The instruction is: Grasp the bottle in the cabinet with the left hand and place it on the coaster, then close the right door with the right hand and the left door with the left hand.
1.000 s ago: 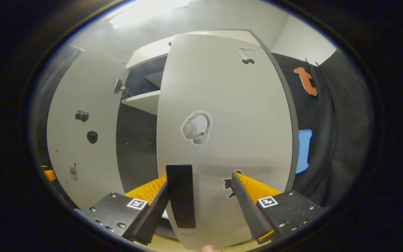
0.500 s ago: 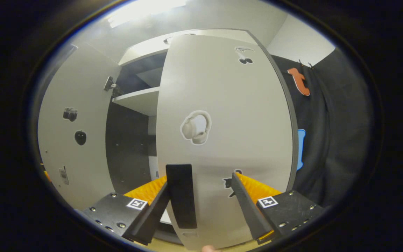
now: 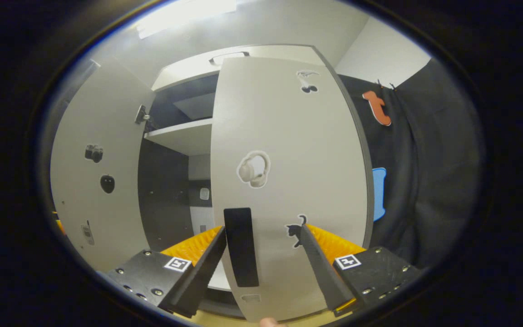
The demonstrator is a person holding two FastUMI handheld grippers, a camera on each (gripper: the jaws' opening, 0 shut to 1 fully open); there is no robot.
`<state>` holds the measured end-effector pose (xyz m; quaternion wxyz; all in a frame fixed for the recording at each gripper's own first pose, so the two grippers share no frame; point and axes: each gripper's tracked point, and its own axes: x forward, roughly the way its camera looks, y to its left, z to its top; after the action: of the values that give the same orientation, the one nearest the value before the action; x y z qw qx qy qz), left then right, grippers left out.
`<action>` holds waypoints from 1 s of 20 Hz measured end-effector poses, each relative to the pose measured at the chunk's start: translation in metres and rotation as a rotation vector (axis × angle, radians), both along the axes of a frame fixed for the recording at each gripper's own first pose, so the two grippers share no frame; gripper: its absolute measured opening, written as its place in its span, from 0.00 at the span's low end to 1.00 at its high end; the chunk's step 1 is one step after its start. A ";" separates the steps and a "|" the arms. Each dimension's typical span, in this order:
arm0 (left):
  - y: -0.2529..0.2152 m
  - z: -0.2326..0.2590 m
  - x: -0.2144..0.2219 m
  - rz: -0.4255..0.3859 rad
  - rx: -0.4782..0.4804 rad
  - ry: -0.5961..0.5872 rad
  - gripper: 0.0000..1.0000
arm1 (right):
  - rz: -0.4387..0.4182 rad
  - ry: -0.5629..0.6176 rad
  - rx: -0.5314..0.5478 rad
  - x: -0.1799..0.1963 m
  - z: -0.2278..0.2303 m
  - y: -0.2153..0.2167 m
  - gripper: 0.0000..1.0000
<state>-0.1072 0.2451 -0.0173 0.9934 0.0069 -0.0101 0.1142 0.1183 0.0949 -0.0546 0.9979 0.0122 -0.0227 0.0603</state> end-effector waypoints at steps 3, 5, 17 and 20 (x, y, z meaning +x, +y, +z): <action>-0.033 -0.004 0.011 -0.075 -0.013 0.003 0.87 | -0.016 -0.015 0.005 -0.012 0.010 -0.012 0.99; -0.056 -0.007 0.022 -0.126 -0.015 0.008 0.93 | -0.031 -0.018 0.001 -0.020 0.015 -0.025 0.99; -0.131 -0.010 0.087 -0.291 -0.029 0.002 0.94 | -0.200 0.023 -0.044 -0.071 0.017 -0.134 0.99; -0.149 -0.014 0.106 -0.316 0.001 0.007 1.00 | -0.243 0.027 -0.059 -0.079 0.019 -0.159 0.99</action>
<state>-0.0009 0.0961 -0.0309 0.9990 0.0061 -0.0075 -0.0435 0.0396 -0.0638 -0.0357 0.9979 -0.0193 -0.0088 -0.0607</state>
